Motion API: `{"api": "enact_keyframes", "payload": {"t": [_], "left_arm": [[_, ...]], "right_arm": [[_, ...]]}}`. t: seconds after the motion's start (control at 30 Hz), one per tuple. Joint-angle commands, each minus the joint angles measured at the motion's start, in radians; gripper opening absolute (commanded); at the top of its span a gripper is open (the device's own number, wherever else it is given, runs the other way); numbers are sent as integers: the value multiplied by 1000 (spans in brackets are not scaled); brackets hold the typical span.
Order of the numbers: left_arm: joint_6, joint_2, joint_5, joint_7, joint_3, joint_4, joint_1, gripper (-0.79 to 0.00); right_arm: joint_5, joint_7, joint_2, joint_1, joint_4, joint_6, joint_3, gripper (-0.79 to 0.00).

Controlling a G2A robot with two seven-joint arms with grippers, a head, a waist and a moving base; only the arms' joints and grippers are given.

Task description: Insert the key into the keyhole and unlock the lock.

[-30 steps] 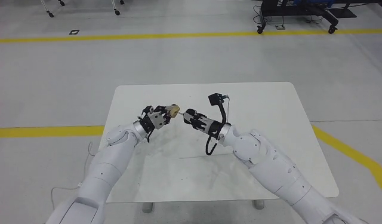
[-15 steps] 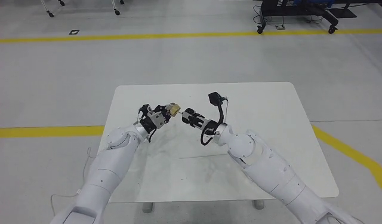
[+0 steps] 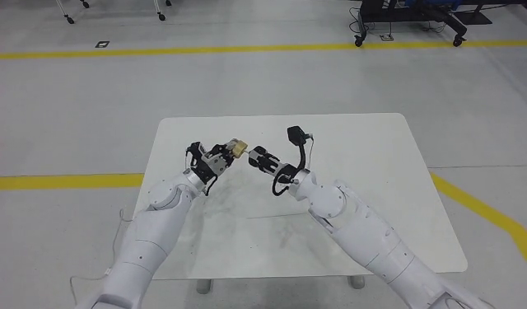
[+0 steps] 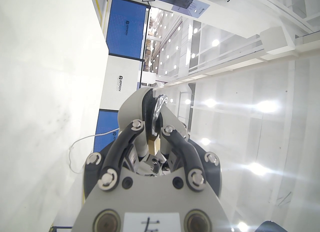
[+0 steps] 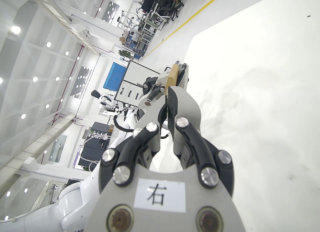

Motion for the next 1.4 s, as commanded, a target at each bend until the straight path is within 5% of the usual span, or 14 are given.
{"api": "enact_keyframes", "payload": {"t": [0.0,1.37], "left_arm": [[-5,0,5,9,-4,-6,4,-785],[-89,-5,161,127,-13,-74,41,-785]], "right_arm": [[-3,-2,-4,1,4,2,-3,-785],[-74,-37,-66,-24,8,74,7,-785]]}}
